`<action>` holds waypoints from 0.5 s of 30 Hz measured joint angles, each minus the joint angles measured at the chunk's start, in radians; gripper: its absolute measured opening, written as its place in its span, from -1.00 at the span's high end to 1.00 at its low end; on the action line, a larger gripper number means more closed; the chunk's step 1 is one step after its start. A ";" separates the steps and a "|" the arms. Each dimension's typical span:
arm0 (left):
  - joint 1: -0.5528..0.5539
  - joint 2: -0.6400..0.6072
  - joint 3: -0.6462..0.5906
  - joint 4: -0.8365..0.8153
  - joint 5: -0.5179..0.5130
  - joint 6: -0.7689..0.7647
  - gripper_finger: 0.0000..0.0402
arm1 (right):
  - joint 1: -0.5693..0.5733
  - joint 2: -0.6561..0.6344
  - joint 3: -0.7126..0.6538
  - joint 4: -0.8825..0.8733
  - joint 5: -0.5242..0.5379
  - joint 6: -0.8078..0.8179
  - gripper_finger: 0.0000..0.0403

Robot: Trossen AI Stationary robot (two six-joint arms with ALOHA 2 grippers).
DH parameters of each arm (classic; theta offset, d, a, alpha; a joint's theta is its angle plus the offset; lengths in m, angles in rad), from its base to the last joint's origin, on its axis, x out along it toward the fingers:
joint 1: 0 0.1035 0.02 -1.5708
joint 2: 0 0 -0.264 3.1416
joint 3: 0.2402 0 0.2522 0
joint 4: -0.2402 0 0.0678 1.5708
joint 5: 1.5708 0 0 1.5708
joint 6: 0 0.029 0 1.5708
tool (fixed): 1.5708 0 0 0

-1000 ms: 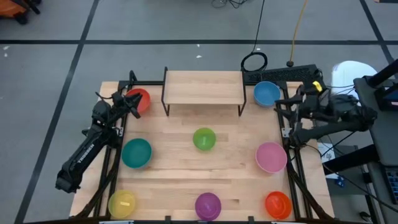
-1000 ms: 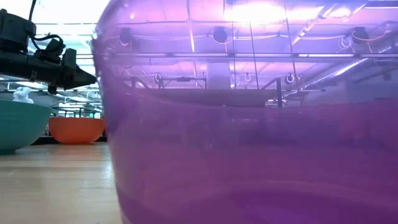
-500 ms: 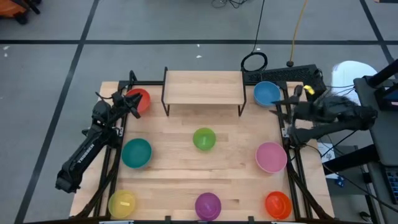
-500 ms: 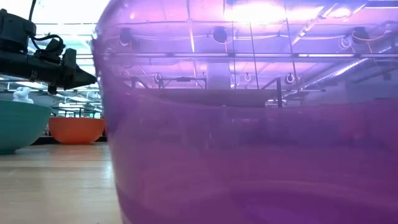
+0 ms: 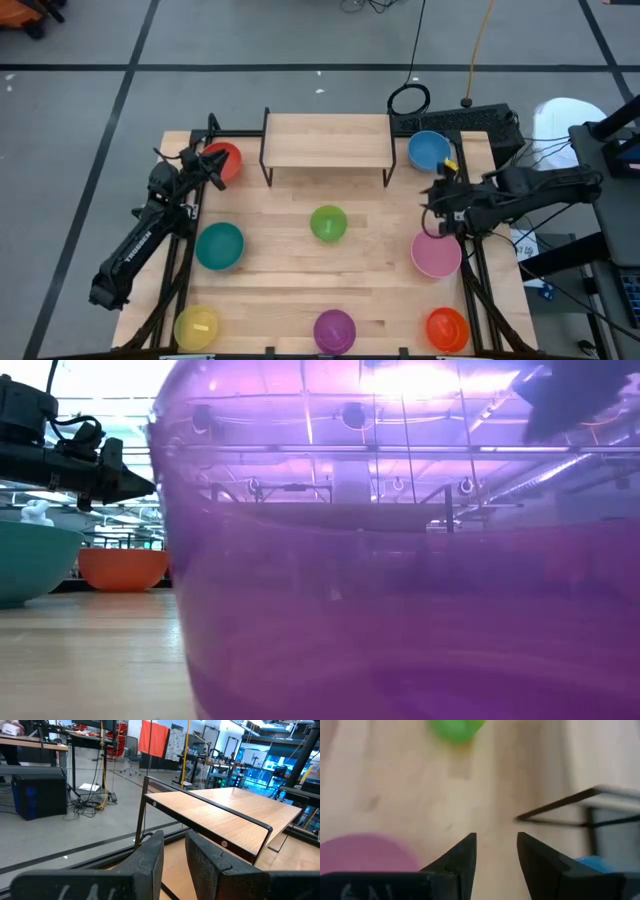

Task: Place and stack bowls onto a shelf
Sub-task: Put the pink bowl on the shelf

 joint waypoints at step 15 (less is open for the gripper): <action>0.000 0.000 0.000 0.000 0.000 0.000 0.57 | 0.000 0.066 -0.012 -0.137 -0.257 0.174 0.33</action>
